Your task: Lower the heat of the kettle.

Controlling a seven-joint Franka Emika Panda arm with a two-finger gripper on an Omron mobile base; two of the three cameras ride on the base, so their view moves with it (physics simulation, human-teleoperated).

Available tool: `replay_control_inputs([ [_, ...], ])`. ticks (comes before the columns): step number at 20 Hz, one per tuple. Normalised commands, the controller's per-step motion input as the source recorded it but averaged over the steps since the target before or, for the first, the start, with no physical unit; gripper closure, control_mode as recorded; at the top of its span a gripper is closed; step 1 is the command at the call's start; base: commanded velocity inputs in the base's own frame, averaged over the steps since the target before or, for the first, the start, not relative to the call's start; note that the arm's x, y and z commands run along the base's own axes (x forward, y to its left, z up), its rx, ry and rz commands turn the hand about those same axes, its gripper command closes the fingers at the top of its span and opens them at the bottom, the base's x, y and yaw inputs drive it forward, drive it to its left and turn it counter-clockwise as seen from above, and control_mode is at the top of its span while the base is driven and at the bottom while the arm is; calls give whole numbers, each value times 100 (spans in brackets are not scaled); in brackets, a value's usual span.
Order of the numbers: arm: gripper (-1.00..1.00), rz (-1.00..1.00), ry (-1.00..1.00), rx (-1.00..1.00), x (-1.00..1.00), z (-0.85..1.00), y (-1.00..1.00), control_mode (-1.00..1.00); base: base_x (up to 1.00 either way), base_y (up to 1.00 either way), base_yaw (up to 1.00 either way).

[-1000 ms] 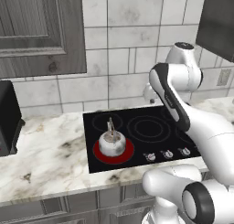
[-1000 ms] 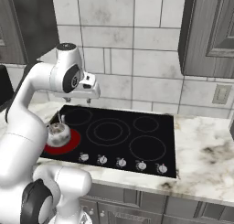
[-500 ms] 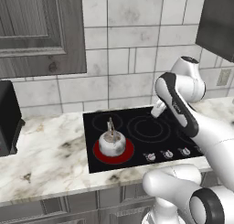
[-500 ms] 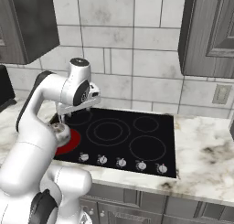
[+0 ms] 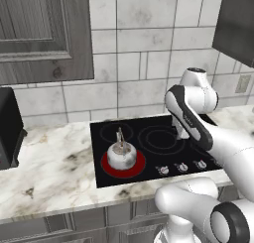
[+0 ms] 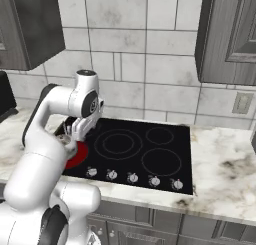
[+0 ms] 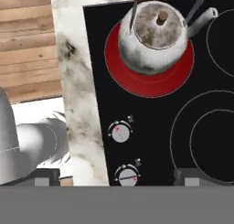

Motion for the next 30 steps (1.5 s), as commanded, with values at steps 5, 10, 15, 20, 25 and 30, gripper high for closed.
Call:
replay_control_inputs([
  [5, -100, 75, 0, -7, -2, -65, -14, -100, 0, 0, 0],
  [10, -100, 67, 0, -5, -5, -73, 0, -100, 0, 0, 0],
  [15, -100, 41, 0, -1, -9, -43, 3, -100, 0, 0, 0],
  [20, -100, 13, -3, 0, 0, -38, 10, -100, 0, 0, 0],
  [25, -100, 1, -1, 0, 4, -39, 22, -100, 0, 0, 0],
  [30, -100, 0, -1, 0, 6, -31, 5, -100, 0, 0, 0],
])
